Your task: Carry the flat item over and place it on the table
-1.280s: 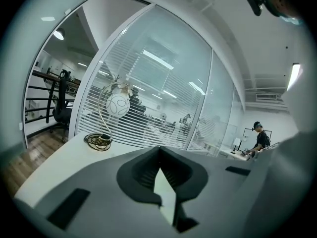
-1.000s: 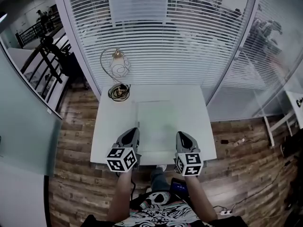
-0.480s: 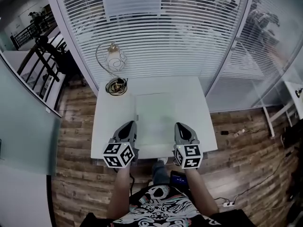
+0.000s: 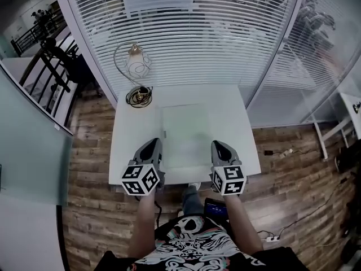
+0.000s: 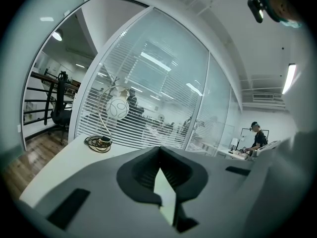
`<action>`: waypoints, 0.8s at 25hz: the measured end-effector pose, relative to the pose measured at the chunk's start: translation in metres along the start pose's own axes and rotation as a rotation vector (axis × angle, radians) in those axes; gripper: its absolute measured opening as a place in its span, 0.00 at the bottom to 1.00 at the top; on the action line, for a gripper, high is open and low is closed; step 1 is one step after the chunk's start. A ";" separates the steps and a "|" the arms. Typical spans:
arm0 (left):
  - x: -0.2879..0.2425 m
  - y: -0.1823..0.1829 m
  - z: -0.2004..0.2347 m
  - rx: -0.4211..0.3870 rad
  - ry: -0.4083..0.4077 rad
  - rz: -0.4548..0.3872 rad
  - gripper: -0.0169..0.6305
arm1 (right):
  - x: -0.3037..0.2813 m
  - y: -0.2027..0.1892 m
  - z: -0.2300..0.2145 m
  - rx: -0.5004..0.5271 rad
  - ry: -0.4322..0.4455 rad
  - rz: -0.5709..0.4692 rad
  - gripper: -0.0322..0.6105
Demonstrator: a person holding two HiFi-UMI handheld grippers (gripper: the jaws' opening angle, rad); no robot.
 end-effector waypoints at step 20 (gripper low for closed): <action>-0.010 -0.011 0.002 -0.011 0.006 0.050 0.04 | -0.002 -0.013 -0.004 0.026 0.041 0.031 0.06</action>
Point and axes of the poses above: the fingertips, and each gripper's own axes: x backward along the fingers, z to its left, y out of its top, the point moved 9 cm from there along x, backward along the fingers, and after that the axes turned 3 degrees about -y, right-handed, at the moved point
